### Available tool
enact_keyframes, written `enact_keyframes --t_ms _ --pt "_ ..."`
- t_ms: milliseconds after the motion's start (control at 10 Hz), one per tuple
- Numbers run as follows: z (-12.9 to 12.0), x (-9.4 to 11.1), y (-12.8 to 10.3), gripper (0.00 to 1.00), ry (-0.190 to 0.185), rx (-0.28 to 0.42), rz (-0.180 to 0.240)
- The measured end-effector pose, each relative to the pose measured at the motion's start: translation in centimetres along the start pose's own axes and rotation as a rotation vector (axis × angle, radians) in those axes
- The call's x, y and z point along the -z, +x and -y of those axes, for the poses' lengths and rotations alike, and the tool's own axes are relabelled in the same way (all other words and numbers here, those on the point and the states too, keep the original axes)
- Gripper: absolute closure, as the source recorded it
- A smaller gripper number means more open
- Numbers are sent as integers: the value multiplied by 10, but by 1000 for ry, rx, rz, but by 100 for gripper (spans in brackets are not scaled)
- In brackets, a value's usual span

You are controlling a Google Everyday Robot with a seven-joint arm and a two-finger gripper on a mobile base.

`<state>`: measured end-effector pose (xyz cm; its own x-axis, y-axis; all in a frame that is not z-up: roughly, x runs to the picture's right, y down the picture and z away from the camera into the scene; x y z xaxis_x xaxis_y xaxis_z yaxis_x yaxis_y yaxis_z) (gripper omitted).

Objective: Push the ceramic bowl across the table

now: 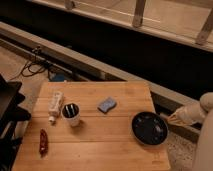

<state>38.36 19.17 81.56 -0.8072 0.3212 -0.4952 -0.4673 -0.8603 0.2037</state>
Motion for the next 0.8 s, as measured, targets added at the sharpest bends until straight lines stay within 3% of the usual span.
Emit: enact_keyframes --t_ms 800 --pt "-9 -26 6 93 8 23 -30"
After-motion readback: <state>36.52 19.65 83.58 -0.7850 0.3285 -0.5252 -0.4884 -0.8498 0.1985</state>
